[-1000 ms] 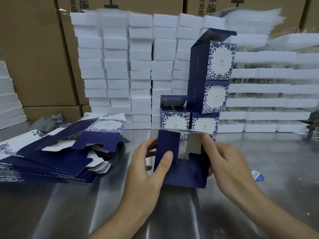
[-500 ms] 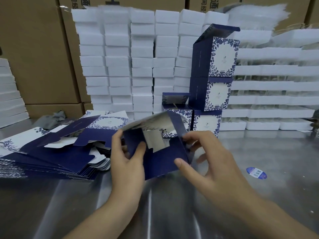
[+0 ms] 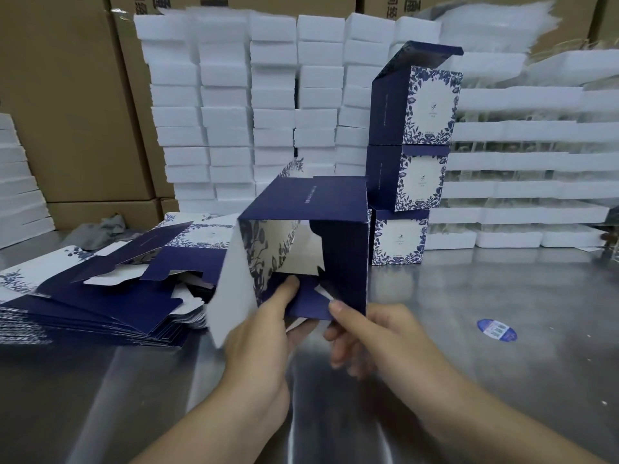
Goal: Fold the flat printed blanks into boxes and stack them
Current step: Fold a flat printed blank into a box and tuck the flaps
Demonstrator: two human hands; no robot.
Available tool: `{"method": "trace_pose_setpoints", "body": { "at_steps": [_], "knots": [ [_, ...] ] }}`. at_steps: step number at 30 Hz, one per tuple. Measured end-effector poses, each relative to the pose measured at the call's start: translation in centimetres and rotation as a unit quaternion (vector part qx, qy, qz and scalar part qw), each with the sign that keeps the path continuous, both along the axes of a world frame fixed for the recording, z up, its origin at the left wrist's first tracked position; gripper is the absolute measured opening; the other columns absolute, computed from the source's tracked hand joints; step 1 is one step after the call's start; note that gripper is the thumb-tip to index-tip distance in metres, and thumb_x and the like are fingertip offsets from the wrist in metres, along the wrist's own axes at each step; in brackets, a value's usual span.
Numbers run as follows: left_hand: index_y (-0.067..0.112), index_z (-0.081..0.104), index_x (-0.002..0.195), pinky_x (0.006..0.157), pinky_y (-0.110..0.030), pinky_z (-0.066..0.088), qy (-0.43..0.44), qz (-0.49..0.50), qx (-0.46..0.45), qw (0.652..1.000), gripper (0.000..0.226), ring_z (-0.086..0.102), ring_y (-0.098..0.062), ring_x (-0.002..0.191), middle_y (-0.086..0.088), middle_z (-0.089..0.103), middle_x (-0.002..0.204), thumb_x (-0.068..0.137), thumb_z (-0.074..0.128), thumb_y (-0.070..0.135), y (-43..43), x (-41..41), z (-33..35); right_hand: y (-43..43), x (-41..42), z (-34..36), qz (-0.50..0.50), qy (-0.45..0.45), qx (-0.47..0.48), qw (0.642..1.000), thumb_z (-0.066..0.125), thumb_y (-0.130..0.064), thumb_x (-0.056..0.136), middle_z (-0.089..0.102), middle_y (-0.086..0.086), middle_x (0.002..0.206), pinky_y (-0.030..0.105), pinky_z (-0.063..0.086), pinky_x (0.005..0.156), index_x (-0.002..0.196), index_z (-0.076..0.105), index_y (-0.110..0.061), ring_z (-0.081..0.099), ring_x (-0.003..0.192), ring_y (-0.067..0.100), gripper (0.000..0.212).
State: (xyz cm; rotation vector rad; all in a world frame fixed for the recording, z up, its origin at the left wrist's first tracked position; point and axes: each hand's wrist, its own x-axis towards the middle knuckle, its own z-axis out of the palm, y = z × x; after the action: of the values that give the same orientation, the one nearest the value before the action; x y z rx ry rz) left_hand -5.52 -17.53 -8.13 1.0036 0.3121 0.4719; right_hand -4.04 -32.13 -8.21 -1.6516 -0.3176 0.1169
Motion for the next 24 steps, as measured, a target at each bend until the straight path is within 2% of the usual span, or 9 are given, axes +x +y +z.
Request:
{"method": "trace_pose_setpoints", "body": {
  "at_steps": [2, 5, 6, 8, 10, 12, 15, 20, 24],
  "knots": [
    [0.013, 0.08, 0.097, 0.077, -0.034, 0.06, 0.015, -0.017, -0.001, 1.0, 0.013, 0.078, -0.011, 0.068, -0.003, 0.083, 0.09, 0.088, 0.082, 0.021, -0.3, -0.1, -0.2, 0.1, 0.0, 0.3, -0.002, 0.044, 0.08, 0.996, 0.069, -0.035, 0.097, 0.064, 0.008, 0.058, 0.023, 0.046, 0.047, 0.066, 0.075, -0.013, 0.066, 0.054, 0.018, 0.039],
    [0.016, 0.086, 0.084, 0.07, -0.029, 0.061, 0.017, -0.085, 0.03, 0.996, 0.025, 0.08, -0.011, 0.08, 0.001, 0.082, 0.091, 0.095, 0.074, 0.035, -0.7, -0.3, -0.1, -0.1, 0.2, 0.6, -0.024, 0.051, 0.121, 0.991, 0.065, -0.022, 0.101, 0.055, 0.005, 0.053, 0.02, 0.039, 0.043, 0.072, 0.069, -0.007, 0.06, 0.049, 0.015, 0.033],
    [0.013, 0.084, 0.08, 0.065, -0.028, 0.06, 0.022, -0.101, 0.033, 0.994, 0.033, 0.079, -0.012, 0.078, 0.002, 0.08, 0.085, 0.096, 0.071, 0.04, -0.8, -0.3, 0.0, -0.2, 0.2, 0.6, -0.029, 0.048, 0.122, 0.991, 0.065, -0.022, 0.102, 0.054, 0.005, 0.053, 0.02, 0.038, 0.044, 0.074, 0.068, -0.006, 0.059, 0.049, 0.014, 0.032],
    [0.015, 0.069, 0.07, 0.058, -0.031, 0.053, 0.036, -0.094, 0.047, 0.994, 0.042, 0.073, -0.013, 0.063, 0.001, 0.062, 0.066, 0.097, 0.067, 0.047, -1.1, -0.5, 0.2, -0.3, 0.2, 0.7, -0.034, 0.04, 0.118, 0.992, 0.065, -0.024, 0.102, 0.054, 0.004, 0.054, 0.02, 0.038, 0.045, 0.075, 0.069, -0.007, 0.059, 0.05, 0.014, 0.032],
    [0.021, 0.051, 0.06, 0.059, -0.033, 0.043, 0.029, -0.058, 0.103, 0.993, 0.05, 0.06, -0.014, 0.052, 0.002, 0.046, 0.056, 0.102, 0.059, 0.047, -1.2, -0.5, 0.4, -0.4, 0.2, 0.9, -0.034, 0.043, 0.125, 0.991, 0.067, -0.028, 0.1, 0.053, 0.004, 0.054, 0.022, 0.038, 0.046, 0.073, 0.07, -0.01, 0.059, 0.05, 0.015, 0.033],
    [0.023, 0.043, 0.056, 0.06, -0.034, 0.038, 0.017, -0.036, 0.14, 0.989, 0.055, 0.052, -0.014, 0.05, 0.005, 0.04, 0.051, 0.106, 0.052, 0.042, -1.2, -0.6, 0.5, -0.5, 0.0, 1.1, -0.025, 0.05, 0.133, 0.99, 0.071, -0.033, 0.096, 0.052, 0.005, 0.054, 0.022, 0.039, 0.046, 0.065, 0.07, -0.015, 0.059, 0.05, 0.016, 0.035],
    [0.026, 0.041, 0.045, 0.065, -0.035, 0.038, 0.036, -0.039, 0.131, 0.99, 0.065, 0.05, -0.013, 0.052, 0.006, 0.041, 0.049, 0.107, 0.049, 0.042, -1.2, -0.7, 0.5, -0.6, -0.1, 1.2, -0.013, 0.042, 0.13, 0.991, 0.074, -0.038, 0.089, 0.047, 0.004, 0.053, 0.022, 0.04, 0.045, 0.06, 0.066, -0.02, 0.058, 0.051, 0.017, 0.035],
    [0.023, 0.043, 0.058, 0.065, -0.035, 0.038, 0.048, -0.04, 0.13, 0.989, 0.053, 0.051, -0.016, 0.055, 0.007, 0.043, 0.05, 0.106, 0.052, 0.045, -0.7, -0.4, 0.1, -0.8, 0.3, 1.2, -0.011, 0.023, 0.141, 0.99, 0.07, -0.029, 0.093, 0.045, 0.004, 0.053, 0.021, 0.039, 0.044, 0.063, 0.065, -0.019, 0.055, 0.05, 0.016, 0.031],
    [0.026, 0.045, 0.052, 0.066, -0.034, 0.039, 0.04, -0.092, 0.146, 0.984, 0.056, 0.051, -0.015, 0.055, 0.004, 0.038, 0.054, 0.1, 0.06, 0.051, -0.5, -0.2, -0.1, -0.7, 0.4, 1.0, -0.016, 0.042, 0.154, 0.987, 0.07, -0.026, 0.094, 0.046, 0.003, 0.054, 0.021, 0.039, 0.044, 0.065, 0.065, -0.017, 0.054, 0.05, 0.015, 0.031]
  ]
}}
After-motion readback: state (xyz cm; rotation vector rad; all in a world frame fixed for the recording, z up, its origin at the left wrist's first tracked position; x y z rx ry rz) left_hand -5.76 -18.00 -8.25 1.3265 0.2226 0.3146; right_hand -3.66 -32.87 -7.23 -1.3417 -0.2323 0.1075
